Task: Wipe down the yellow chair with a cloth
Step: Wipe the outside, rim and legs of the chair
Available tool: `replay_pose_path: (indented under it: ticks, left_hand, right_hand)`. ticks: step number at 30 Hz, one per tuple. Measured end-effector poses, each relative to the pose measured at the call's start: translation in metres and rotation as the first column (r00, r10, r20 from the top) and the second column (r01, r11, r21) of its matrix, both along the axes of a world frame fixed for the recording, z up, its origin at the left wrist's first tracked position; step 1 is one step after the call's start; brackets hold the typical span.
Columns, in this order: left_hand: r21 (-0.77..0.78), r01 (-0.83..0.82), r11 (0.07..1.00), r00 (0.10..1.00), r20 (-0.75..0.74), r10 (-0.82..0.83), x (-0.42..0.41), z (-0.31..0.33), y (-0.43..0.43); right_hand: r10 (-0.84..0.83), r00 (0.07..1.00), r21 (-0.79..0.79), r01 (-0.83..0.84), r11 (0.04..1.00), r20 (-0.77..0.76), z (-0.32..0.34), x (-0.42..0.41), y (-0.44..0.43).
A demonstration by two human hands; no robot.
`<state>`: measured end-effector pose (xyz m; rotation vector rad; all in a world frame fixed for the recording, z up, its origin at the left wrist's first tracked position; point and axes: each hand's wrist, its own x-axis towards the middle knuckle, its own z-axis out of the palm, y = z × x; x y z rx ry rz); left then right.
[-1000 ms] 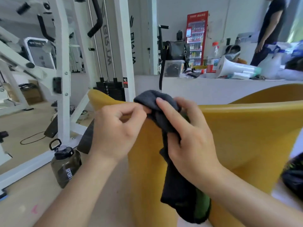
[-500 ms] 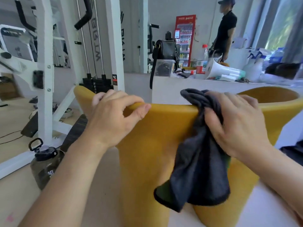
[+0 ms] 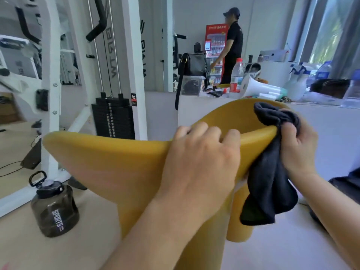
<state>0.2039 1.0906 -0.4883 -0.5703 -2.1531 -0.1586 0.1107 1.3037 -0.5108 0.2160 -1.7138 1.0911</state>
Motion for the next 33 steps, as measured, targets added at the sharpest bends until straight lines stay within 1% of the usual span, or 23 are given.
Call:
replay_pose_path:
  ticks: [1, 2, 4, 5, 6, 8, 9, 11, 12, 13, 15, 17, 18, 19, 20, 22, 24, 26, 28, 29, 30, 31, 33]
  left_hand:
    - [-0.015, 0.013, 1.0, 0.999, 0.045, -0.012, 0.003, 0.004, -0.005]
    - [-0.007, -0.011, 1.0, 0.996, 0.091, 0.012, 0.006, 0.011, -0.011]
    - [0.015, -0.134, 0.991, 0.98, 0.149, 0.13, 0.006, 0.023, -0.026]
    - [0.009, -0.158, 0.987, 0.972, 0.177, 0.154, 0.003, 0.026, -0.035]
    - [0.021, -0.114, 0.993, 0.967, 0.23, 0.106, 0.0, 0.029, -0.042]
    - [0.056, -0.002, 0.998, 0.947, 0.321, -0.016, 0.0, 0.033, -0.051]
    - [0.07, 0.014, 0.997, 0.943, 0.329, -0.037, 0.002, 0.032, -0.056]
    - [0.118, -0.022, 0.993, 0.951, 0.309, -0.016, 0.006, 0.033, -0.074]
    - [0.14, -0.062, 0.988, 0.948, 0.318, 0.014, 0.007, 0.034, -0.085]
    - [0.164, -0.121, 0.979, 0.936, 0.348, 0.057, 0.01, 0.036, -0.097]
    - [0.221, -0.183, 0.958, 0.921, 0.379, 0.088, 0.012, 0.032, -0.116]
    - [0.271, -0.168, 0.948, 0.955, 0.282, 0.089, 0.007, 0.021, -0.119]
    - [0.285, -0.173, 0.943, 0.969, 0.22, 0.111, 0.005, 0.016, -0.115]
    - [0.309, -0.189, 0.932, 0.975, 0.175, 0.14, 0.004, 0.014, -0.11]
    - [0.336, -0.216, 0.917, 0.973, 0.15, 0.174, 0.003, 0.013, -0.107]
    - [0.381, -0.257, 0.888, 0.965, 0.151, 0.215, 0.001, 0.014, -0.106]
    - [0.432, -0.214, 0.876, 0.974, 0.161, 0.158, 0.001, 0.017, -0.109]
    - [0.438, -0.143, 0.888, 0.987, 0.127, 0.096, 0.003, 0.016, -0.112]
    - [0.418, -0.102, 0.903, 0.993, 0.1, 0.066, 0.005, 0.015, -0.113]
    - [0.401, -0.085, 0.912, 0.994, 0.103, 0.047, 0.004, 0.014, -0.114]
    - [0.382, -0.07, 0.921, 0.993, 0.112, 0.029, 0.004, 0.014, -0.115]
    - [0.368, -0.057, 0.928, 0.992, 0.128, 0.01, 0.003, 0.014, -0.115]
    - [0.332, -0.036, 0.943, 0.99, 0.139, -0.011, 0.001, 0.012, -0.115]
  right_hand:
    - [-0.034, 0.999, -0.046, 0.035, 0.998, 0.011, -0.002, 0.008, -0.012]
    - [-0.031, 1.0, -0.042, 0.03, 0.999, -0.003, -0.006, 0.019, -0.03]
    - [0.054, 0.991, 0.094, -0.043, 0.995, -0.121, -0.017, 0.044, -0.082]
    - [0.081, 0.979, 0.181, -0.047, 0.982, -0.185, -0.022, 0.054, -0.107]
    - [0.074, 0.969, 0.243, -0.016, 0.97, -0.234, -0.023, 0.061, -0.126]
    - [0.02, 0.956, 0.336, 0.083, 0.938, -0.291, -0.019, 0.061, -0.137]
    - [0.007, 0.947, 0.398, 0.129, 0.908, -0.322, -0.016, 0.058, -0.132]
    - [-0.003, 0.927, 0.493, 0.202, 0.846, -0.376, -0.014, 0.047, -0.108]
    - [-0.02, 0.926, 0.493, 0.219, 0.842, -0.378, -0.016, 0.043, -0.096]
    - [-0.037, 0.929, 0.457, 0.215, 0.863, -0.368, -0.019, 0.039, -0.086]
    - [-0.062, 0.947, 0.308, 0.165, 0.937, -0.316, -0.022, 0.032, -0.078]
    - [-0.101, 0.968, 0.133, 0.134, 0.982, -0.23, -0.018, 0.034, -0.082]
    - [-0.131, 0.973, 0.072, 0.147, 0.987, -0.19, -0.016, 0.04, -0.092]
    - [-0.154, 0.973, 0.05, 0.165, 0.985, -0.174, -0.013, 0.048, -0.108]
    - [-0.157, 0.969, 0.076, 0.174, 0.982, -0.189, -0.011, 0.057, -0.131]
    - [-0.131, 0.963, 0.215, 0.183, 0.959, -0.237, -0.011, 0.074, -0.184]
    - [-0.105, 0.959, 0.335, 0.192, 0.922, -0.262, -0.01, 0.086, -0.218]
    - [-0.074, 0.953, 0.477, 0.213, 0.852, -0.292, -0.005, 0.085, -0.211]
    - [-0.031, 0.94, 0.617, 0.248, 0.747, -0.341, -0.004, 0.077, -0.175]
    - [-0.025, 0.936, 0.647, 0.262, 0.716, -0.351, -0.005, 0.073, -0.152]
    - [-0.035, 0.937, 0.644, 0.266, 0.717, -0.348, -0.007, 0.067, -0.131]
    - [-0.064, 0.94, 0.61, 0.267, 0.746, -0.334, -0.011, 0.061, -0.112]
    - [-0.137, 0.95, 0.452, 0.258, 0.854, -0.282, -0.017, 0.055, -0.091]
